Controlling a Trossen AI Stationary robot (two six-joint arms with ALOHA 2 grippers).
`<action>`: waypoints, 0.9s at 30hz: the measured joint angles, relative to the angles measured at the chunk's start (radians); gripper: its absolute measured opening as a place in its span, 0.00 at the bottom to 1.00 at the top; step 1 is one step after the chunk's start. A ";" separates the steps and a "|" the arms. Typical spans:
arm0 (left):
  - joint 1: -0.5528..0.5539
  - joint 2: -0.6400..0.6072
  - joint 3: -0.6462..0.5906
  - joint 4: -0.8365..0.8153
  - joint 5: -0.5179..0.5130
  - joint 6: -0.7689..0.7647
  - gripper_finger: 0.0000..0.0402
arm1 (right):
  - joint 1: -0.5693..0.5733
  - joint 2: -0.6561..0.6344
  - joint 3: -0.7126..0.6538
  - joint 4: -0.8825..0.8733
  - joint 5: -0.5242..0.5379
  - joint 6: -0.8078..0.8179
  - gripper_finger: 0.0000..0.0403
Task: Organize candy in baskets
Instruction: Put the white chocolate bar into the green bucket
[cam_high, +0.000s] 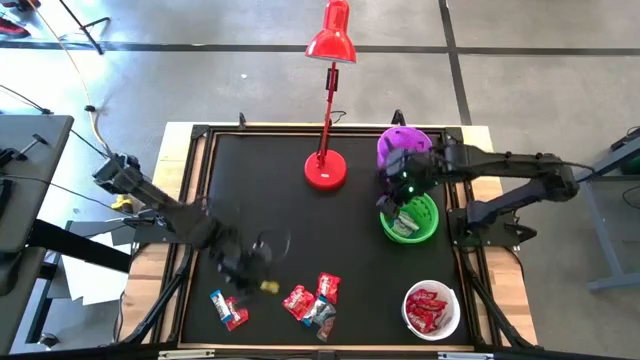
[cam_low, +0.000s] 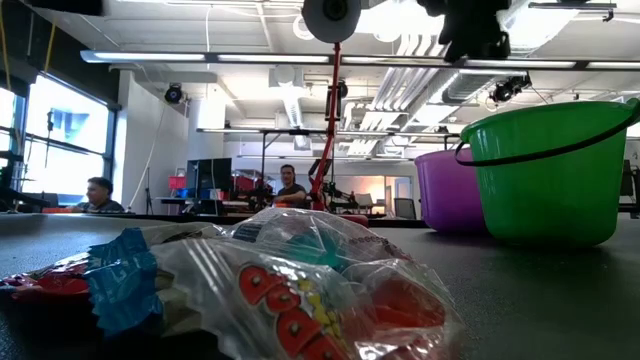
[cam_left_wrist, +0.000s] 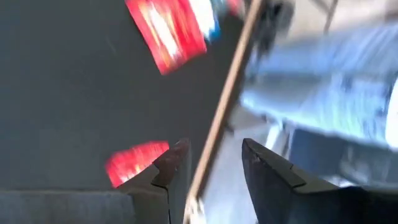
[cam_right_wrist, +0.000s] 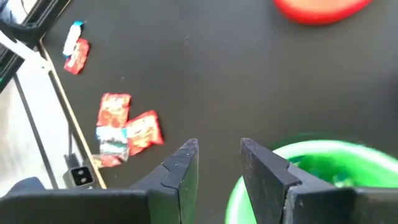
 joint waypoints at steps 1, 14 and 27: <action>-0.034 0.013 0.000 -0.002 0.019 -0.027 0.33 | 0.030 0.000 0.000 0.003 0.018 0.026 0.28; -0.325 0.210 0.000 -0.032 -0.178 -0.719 0.33 | 0.256 0.000 0.000 0.048 0.155 0.313 0.28; -0.465 0.318 -0.001 -0.064 -0.229 -1.312 0.33 | 0.350 0.000 0.000 0.060 0.153 0.296 0.28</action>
